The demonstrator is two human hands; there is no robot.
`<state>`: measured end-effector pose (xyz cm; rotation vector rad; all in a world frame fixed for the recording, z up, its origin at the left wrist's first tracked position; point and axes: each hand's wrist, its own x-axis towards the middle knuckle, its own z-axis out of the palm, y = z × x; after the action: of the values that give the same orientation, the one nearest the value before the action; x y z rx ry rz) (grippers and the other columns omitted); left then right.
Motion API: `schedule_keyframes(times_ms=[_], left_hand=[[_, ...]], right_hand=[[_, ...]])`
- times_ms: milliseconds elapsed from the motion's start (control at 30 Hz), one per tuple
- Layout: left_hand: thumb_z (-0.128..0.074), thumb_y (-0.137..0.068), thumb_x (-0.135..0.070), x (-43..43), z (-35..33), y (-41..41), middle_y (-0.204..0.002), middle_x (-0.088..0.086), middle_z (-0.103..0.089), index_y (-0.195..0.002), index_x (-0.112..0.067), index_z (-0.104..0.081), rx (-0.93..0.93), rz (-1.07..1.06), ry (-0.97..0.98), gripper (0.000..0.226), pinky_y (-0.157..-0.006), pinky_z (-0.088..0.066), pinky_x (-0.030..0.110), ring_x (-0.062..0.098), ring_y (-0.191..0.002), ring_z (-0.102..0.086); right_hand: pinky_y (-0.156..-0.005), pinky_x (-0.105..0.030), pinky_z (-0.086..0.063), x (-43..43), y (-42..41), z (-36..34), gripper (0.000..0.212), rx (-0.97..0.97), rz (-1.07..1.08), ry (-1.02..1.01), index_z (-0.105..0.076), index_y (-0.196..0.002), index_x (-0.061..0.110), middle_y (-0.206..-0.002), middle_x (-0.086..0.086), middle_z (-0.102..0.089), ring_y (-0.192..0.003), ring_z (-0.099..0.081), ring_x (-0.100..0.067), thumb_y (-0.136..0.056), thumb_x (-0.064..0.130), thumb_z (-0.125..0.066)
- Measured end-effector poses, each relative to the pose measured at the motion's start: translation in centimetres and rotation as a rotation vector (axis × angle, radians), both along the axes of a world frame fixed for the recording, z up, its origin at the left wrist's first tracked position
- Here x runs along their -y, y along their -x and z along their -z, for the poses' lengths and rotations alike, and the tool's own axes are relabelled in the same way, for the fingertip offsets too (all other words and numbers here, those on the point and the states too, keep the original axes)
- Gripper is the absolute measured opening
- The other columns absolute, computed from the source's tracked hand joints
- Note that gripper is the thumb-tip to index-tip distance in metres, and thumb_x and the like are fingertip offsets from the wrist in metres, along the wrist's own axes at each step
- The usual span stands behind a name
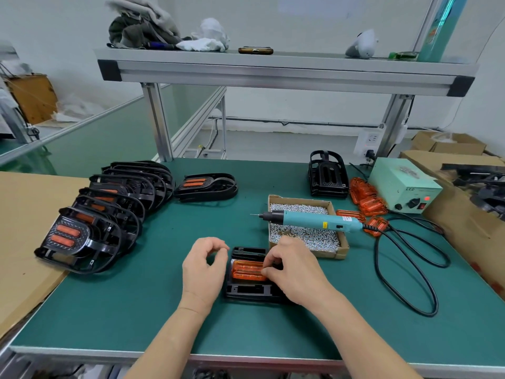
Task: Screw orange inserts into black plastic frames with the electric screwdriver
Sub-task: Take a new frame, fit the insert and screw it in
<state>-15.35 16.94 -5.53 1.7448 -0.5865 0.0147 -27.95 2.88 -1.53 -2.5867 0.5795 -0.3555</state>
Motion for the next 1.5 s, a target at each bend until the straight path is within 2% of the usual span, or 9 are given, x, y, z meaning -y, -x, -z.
schedule_keyframes(times_ms=[233,367,500,567,733,833,1133,1267,1500], left_hand=[[-0.074,-0.077,-0.005,0.2,0.0,0.2,-0.103,-0.017,-0.061,-0.067,-0.025,-0.069,0.149,0.163,-0.265,0.023,-0.090,-0.027,0.005,0.001,-0.109,-0.045],[-0.075,-0.075,-0.009,0.6,0.1,0.2,-0.114,-0.012,-0.055,-0.068,-0.022,-0.069,0.189,0.210,-0.361,0.017,-0.100,-0.032,0.030,0.010,-0.114,-0.042],[-0.072,-0.076,-0.013,0.7,0.0,0.1,-0.121,-0.013,-0.048,-0.065,-0.024,-0.060,0.216,0.228,-0.452,0.020,-0.102,-0.033,0.036,0.012,-0.119,-0.041],[-0.071,-0.077,-0.014,0.7,0.0,0.2,-0.119,-0.013,-0.048,-0.063,-0.029,-0.054,0.238,0.238,-0.457,0.026,-0.100,-0.033,0.035,0.013,-0.116,-0.044],[-0.067,-0.080,-0.014,0.8,0.0,0.5,-0.112,-0.014,-0.052,-0.061,-0.035,-0.043,0.260,0.222,-0.432,0.037,-0.093,-0.040,0.035,0.014,-0.102,-0.051],[-0.066,-0.080,-0.013,0.8,0.0,0.8,-0.110,-0.016,-0.052,-0.063,-0.033,-0.043,0.258,0.219,-0.427,0.035,-0.090,-0.042,0.036,0.015,-0.103,-0.052],[-0.064,-0.078,-0.005,1.1,0.1,1.2,-0.104,-0.021,-0.047,-0.067,-0.022,-0.049,0.244,0.212,-0.425,0.025,-0.080,-0.035,0.013,0.011,-0.103,-0.048],[-0.063,-0.077,-0.002,1.6,0.3,1.8,-0.103,-0.011,-0.049,-0.068,-0.020,-0.049,0.227,0.194,-0.419,0.024,-0.083,-0.037,0.021,0.014,-0.102,-0.046],[-0.065,-0.080,-0.004,2.5,0.4,3.6,-0.113,-0.004,-0.048,-0.070,-0.020,-0.053,0.199,0.204,-0.395,0.022,-0.091,-0.033,0.024,0.014,-0.113,-0.042]], right_hand=[[-0.079,-0.030,-0.038,0.1,-0.4,-0.9,0.006,-0.080,-0.037,0.092,-0.075,-0.088,0.025,-0.089,0.010,-0.047,-0.098,-0.047,-0.015,-0.088,0.031,-0.074],[-0.079,-0.031,-0.038,0.1,-0.4,-0.6,0.005,-0.103,-0.036,0.102,-0.074,-0.088,0.024,-0.092,0.007,-0.048,-0.099,-0.047,-0.017,-0.089,0.029,-0.073],[-0.079,-0.030,-0.039,0.5,-0.4,-0.3,0.008,-0.061,-0.045,0.039,-0.072,-0.087,0.024,-0.090,0.010,-0.050,-0.095,-0.048,-0.014,-0.088,0.032,-0.074],[-0.082,-0.026,-0.045,0.6,-0.4,-0.2,0.010,0.162,0.124,-0.247,-0.070,-0.089,0.022,-0.093,0.011,-0.059,-0.091,-0.055,-0.010,-0.087,0.030,-0.074],[-0.098,-0.038,-0.053,3.3,-0.1,-0.9,0.014,0.756,0.503,-1.495,-0.057,-0.110,-0.003,-0.112,-0.018,-0.063,-0.114,-0.062,-0.031,-0.098,0.003,-0.060],[-0.112,-0.047,-0.044,4.8,-0.5,-1.6,0.045,0.915,0.605,-1.787,-0.040,-0.142,-0.007,-0.137,-0.033,-0.049,-0.134,-0.049,-0.041,-0.101,0.002,-0.055],[-0.111,-0.049,-0.042,7.2,-3.6,-1.8,0.048,0.965,0.774,-1.949,-0.043,-0.141,0.007,-0.136,-0.017,-0.059,-0.128,-0.057,-0.034,-0.099,0.019,-0.064],[-0.106,-0.050,-0.046,7.3,-4.0,-1.7,0.045,0.959,0.798,-1.947,-0.048,-0.137,0.012,-0.120,-0.012,-0.065,-0.111,-0.064,-0.031,-0.098,0.029,-0.066],[-0.068,-0.035,-0.052,7.4,-3.9,-1.6,0.046,0.964,0.735,-1.780,-0.056,-0.129,0.016,-0.115,-0.008,-0.071,-0.095,-0.069,-0.021,-0.093,0.042,-0.071]])
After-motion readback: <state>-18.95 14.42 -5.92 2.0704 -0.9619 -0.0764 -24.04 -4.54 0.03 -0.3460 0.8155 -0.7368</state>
